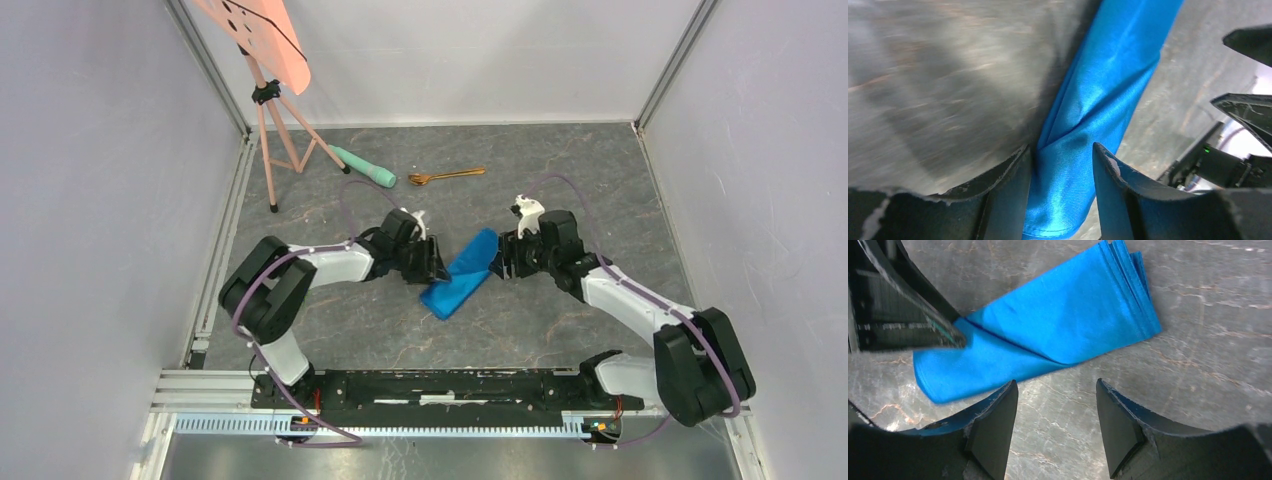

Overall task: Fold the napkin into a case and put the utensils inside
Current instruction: Move the top corner of the smaller-rectangle-folded-napkin to the center of the board, then move the utensils to the corner of the board.

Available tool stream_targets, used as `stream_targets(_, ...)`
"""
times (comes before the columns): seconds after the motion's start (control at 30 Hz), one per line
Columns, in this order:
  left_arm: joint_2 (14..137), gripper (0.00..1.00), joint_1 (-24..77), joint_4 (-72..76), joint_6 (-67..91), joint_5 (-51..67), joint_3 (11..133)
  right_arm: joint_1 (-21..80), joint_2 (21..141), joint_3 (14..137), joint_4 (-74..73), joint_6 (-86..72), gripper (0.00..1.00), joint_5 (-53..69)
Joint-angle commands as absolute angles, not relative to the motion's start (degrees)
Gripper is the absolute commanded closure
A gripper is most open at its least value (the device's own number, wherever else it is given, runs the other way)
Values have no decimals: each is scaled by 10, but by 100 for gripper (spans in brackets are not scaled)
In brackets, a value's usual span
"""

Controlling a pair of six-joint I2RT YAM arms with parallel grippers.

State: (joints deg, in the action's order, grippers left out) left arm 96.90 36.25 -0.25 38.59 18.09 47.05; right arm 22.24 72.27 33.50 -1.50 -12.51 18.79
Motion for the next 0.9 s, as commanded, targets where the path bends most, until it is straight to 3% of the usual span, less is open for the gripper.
stream_targets(0.0, 1045, 45, 416, 42, 444, 217, 505, 211, 662, 315, -56, -121, 35, 112)
stream_targets(0.57, 1378, 44, 551, 3, 500, 266, 971, 204, 388, 373, -199, -134, 31, -118)
stream_targets(0.87, 1509, 45, 567, 3, 553, 267, 1153, 205, 306, 430, -225, -127, 31, -143)
